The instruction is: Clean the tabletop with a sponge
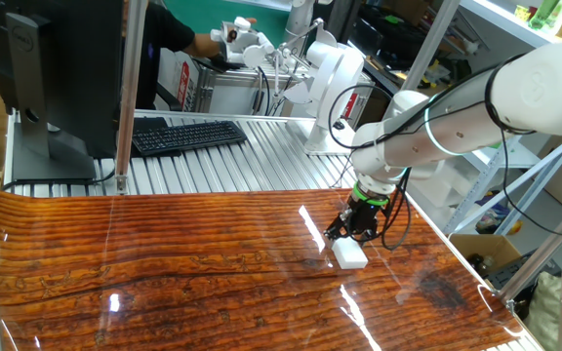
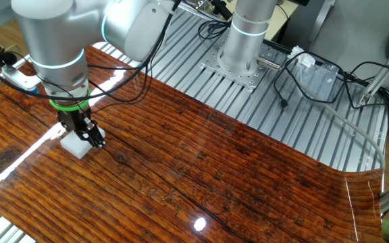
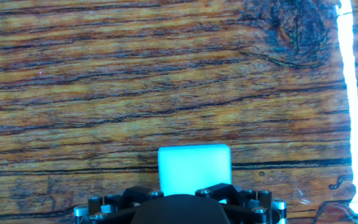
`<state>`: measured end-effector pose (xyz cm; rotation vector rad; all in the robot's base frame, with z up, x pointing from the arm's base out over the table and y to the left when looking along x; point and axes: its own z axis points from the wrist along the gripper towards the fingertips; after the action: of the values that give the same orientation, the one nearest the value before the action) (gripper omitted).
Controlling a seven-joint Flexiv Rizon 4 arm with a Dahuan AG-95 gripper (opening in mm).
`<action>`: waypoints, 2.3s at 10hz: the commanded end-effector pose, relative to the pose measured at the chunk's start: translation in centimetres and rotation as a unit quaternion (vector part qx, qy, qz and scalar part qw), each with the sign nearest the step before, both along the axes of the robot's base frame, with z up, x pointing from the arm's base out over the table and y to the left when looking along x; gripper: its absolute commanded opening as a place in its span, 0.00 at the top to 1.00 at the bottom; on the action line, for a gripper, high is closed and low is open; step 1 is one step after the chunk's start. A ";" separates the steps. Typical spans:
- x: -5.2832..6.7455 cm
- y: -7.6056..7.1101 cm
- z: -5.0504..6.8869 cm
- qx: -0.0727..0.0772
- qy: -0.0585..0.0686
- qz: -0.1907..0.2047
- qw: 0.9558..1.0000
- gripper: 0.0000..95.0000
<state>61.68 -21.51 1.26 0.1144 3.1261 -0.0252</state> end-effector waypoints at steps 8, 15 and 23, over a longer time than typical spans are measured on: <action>0.0 -0.1 -0.3 0.018 -0.001 0.004 1.000 0.60; 0.0 -0.1 -0.3 0.021 -0.009 0.020 1.000 1.00; -0.1 -0.2 0.1 0.019 -0.005 0.024 1.000 1.00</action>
<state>61.58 -21.67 1.32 0.0351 3.1204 0.0377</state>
